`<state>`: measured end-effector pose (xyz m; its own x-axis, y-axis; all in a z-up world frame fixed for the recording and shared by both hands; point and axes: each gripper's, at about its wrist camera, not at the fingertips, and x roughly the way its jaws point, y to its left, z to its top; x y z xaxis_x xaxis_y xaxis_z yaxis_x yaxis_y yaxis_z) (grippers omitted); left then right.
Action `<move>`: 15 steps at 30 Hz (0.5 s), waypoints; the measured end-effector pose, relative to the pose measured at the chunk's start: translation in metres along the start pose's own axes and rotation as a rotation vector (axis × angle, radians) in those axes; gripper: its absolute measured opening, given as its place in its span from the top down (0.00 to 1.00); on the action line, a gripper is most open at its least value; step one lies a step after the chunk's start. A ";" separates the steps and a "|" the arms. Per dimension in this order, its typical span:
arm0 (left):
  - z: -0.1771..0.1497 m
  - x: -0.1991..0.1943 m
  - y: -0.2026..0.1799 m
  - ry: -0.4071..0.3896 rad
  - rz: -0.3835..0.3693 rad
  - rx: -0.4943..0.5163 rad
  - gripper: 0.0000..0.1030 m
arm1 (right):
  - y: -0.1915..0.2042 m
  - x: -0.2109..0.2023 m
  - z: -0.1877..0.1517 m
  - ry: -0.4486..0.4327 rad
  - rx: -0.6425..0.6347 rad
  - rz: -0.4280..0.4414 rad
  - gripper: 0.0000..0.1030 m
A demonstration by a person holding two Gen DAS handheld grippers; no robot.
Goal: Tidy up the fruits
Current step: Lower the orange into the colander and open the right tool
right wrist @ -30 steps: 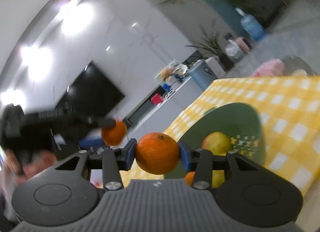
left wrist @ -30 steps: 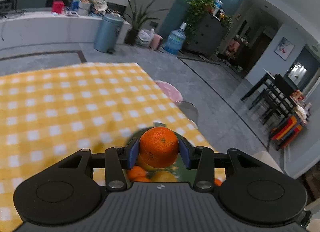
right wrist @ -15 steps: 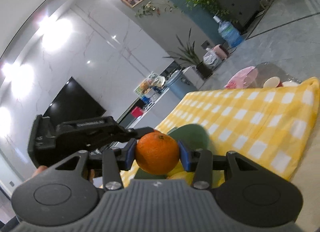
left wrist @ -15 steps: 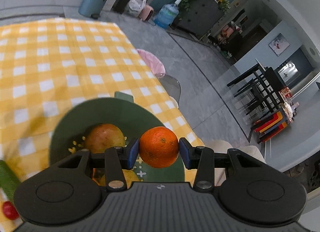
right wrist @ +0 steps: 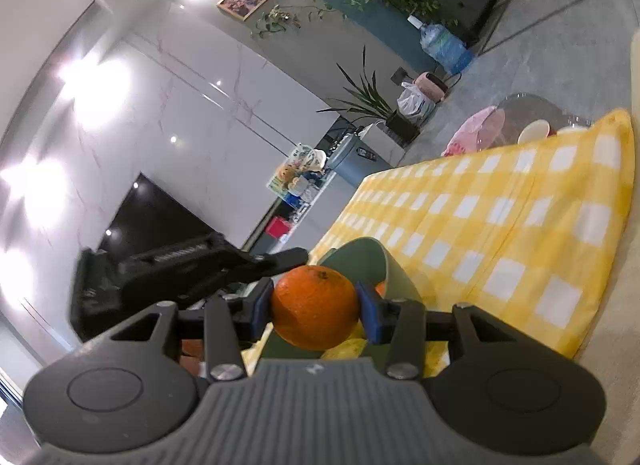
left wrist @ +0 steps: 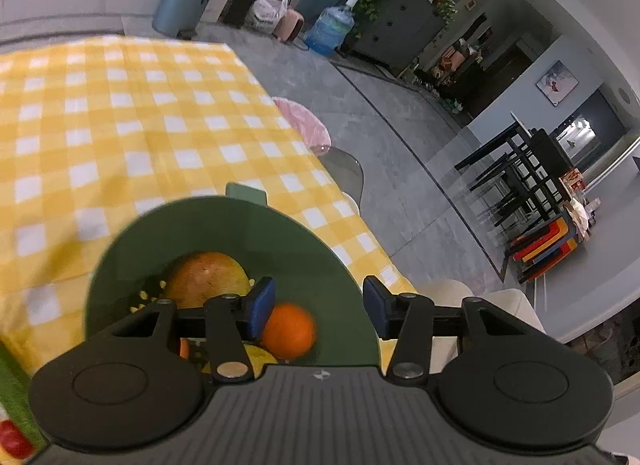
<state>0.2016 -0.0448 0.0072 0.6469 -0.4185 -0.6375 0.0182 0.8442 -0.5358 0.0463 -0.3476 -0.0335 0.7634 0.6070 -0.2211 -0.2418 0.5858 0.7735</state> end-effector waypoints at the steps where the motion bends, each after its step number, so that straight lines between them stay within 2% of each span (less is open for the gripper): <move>1: -0.001 -0.006 -0.001 -0.008 0.004 0.007 0.42 | 0.003 0.001 -0.001 0.004 -0.008 0.000 0.59; 4: -0.010 -0.029 -0.005 -0.031 0.020 0.032 0.40 | 0.010 0.002 -0.003 0.014 -0.028 -0.001 0.59; 7: -0.023 -0.052 -0.007 -0.061 0.061 0.074 0.38 | 0.023 0.004 -0.005 0.035 -0.085 -0.045 0.59; 10: -0.043 -0.082 -0.008 -0.142 0.173 0.123 0.37 | 0.032 0.001 -0.006 0.035 -0.124 -0.061 0.59; 13: -0.074 -0.112 0.003 -0.236 0.286 0.118 0.37 | 0.032 -0.003 -0.007 0.020 -0.093 -0.039 0.59; 15: -0.092 -0.127 0.014 -0.271 0.323 0.099 0.37 | 0.037 -0.003 -0.009 0.025 -0.121 -0.064 0.59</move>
<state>0.0502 -0.0108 0.0297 0.8081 -0.0353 -0.5880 -0.1539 0.9508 -0.2687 0.0298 -0.3225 -0.0095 0.7649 0.5783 -0.2839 -0.2644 0.6837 0.6802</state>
